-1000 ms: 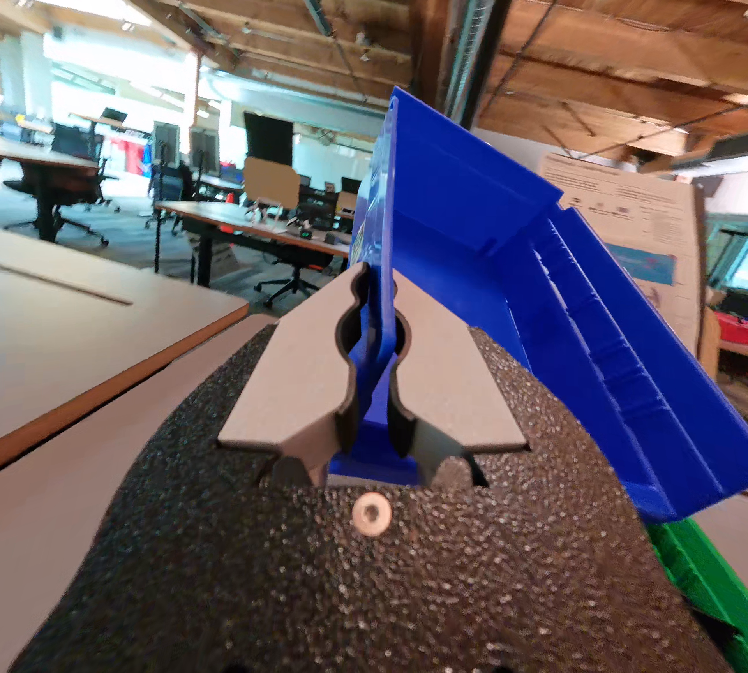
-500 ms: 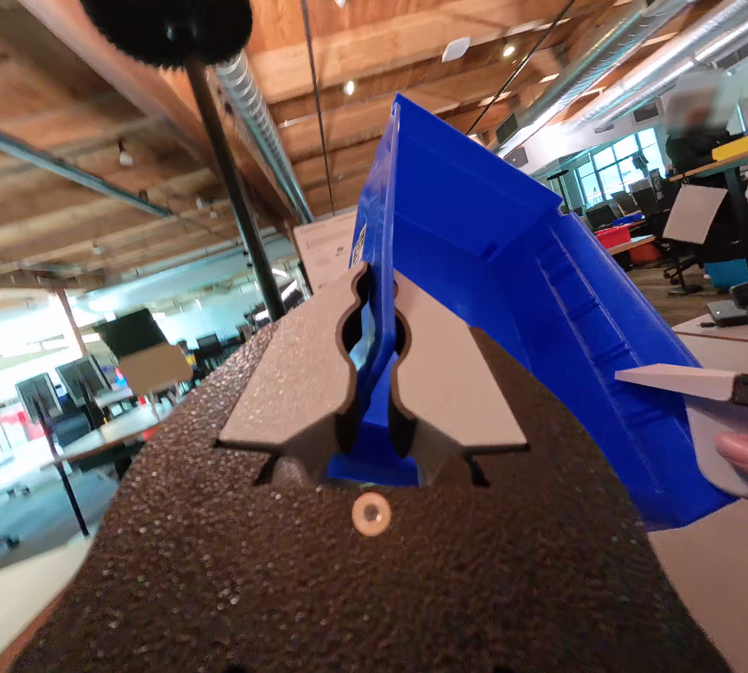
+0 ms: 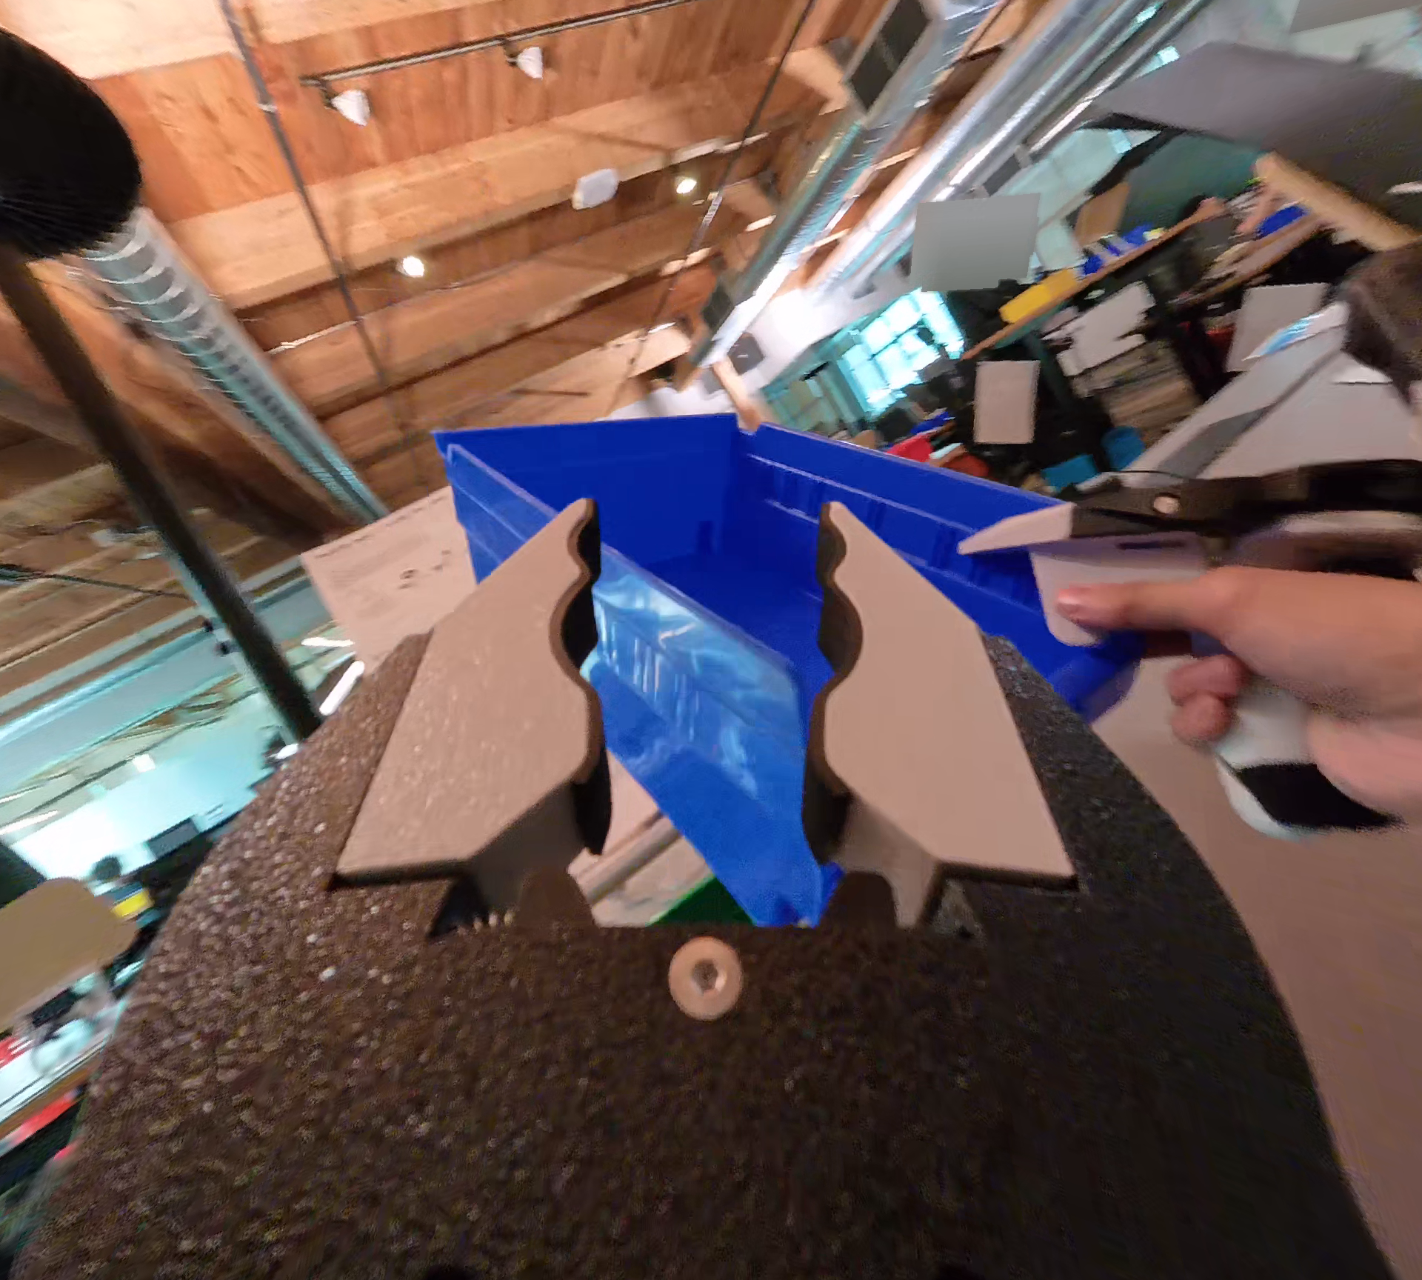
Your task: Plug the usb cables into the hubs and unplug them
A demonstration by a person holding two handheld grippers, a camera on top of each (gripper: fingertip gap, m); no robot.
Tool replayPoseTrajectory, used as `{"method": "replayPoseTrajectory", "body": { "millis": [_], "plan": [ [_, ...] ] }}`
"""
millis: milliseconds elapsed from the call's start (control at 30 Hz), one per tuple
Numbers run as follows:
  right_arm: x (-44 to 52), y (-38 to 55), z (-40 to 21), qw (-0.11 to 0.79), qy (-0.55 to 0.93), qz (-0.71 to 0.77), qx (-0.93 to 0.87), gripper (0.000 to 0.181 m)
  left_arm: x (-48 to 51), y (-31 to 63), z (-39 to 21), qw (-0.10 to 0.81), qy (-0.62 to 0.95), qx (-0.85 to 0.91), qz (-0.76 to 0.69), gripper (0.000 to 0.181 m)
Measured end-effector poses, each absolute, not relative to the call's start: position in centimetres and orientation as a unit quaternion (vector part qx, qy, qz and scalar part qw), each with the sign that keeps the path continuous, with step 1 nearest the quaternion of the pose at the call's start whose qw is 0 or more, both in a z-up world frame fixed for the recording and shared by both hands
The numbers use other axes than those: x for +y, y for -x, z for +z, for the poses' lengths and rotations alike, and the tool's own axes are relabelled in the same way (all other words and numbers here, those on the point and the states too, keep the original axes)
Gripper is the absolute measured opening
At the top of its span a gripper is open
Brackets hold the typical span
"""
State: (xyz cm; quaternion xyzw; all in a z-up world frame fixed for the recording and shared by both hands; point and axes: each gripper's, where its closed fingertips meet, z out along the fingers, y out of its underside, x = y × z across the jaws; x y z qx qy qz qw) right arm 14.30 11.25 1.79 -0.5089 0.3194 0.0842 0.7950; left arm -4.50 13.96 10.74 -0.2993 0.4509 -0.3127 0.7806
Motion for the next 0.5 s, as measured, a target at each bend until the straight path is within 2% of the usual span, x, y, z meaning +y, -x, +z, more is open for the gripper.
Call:
{"method": "replayPoseTrajectory", "body": {
  "millis": [167,300,500],
  "plan": [
    [4.9,-20.6,1.8,0.793,0.493,0.001,0.359,0.005,15.6,6.6,7.7,0.727,0.365,0.479,-0.330,0.060],
    [-0.8,-26.1,1.1,0.775,0.492,-0.074,0.389,0.005,24.5,11.0,3.7,0.677,0.523,0.447,-0.261,0.060],
    [-5.5,-32.9,-4.0,0.704,0.547,-0.126,0.436,0.006,34.3,18.7,-4.8,0.520,0.720,0.396,-0.235,0.074]
  ]
}}
